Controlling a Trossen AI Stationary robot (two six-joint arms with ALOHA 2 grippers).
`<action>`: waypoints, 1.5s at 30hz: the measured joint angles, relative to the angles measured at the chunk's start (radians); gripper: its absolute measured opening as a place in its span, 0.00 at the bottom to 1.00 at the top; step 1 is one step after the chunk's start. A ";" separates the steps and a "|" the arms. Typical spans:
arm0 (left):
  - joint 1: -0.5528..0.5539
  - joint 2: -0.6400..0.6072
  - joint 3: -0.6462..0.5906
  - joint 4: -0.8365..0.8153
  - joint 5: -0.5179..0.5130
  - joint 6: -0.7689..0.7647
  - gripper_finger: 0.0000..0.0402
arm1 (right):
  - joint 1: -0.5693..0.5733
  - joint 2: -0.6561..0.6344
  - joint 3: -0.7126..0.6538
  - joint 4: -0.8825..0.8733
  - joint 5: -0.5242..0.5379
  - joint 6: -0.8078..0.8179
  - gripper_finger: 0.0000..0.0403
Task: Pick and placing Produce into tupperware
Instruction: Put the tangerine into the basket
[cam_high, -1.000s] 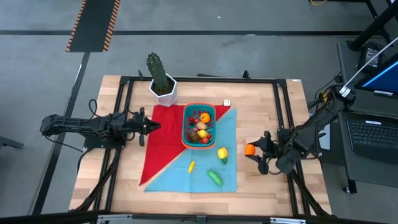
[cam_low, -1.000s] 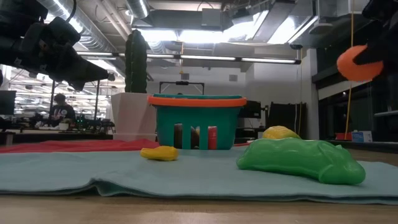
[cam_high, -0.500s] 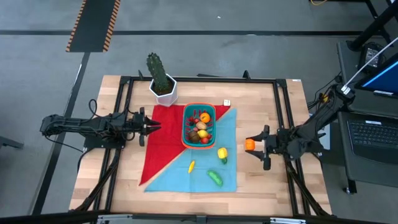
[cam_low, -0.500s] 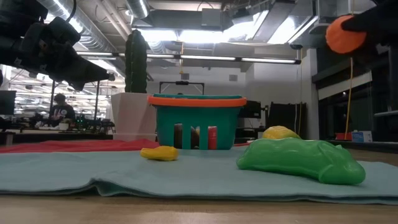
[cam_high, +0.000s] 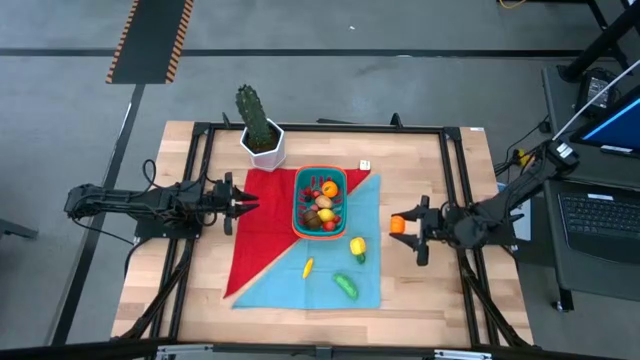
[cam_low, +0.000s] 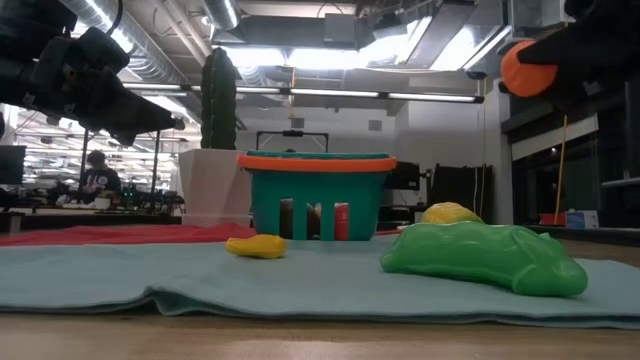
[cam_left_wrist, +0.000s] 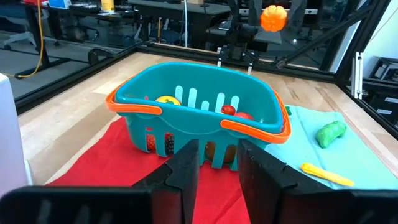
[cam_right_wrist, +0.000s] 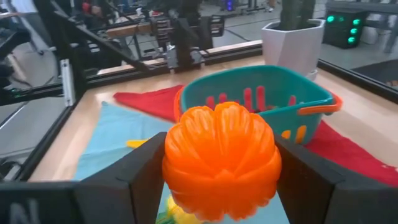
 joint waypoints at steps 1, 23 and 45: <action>0.000 0.000 0.000 0.000 0.000 0.000 0.25 | -0.011 0.000 0.000 0.001 0.000 0.000 0.61; 0.000 0.000 0.000 0.000 0.000 0.000 0.22 | -0.216 0.048 0.033 0.024 -0.138 -0.079 0.61; 0.000 0.000 0.000 0.000 0.000 0.000 0.12 | -0.537 0.342 0.253 0.055 -0.525 -0.240 0.61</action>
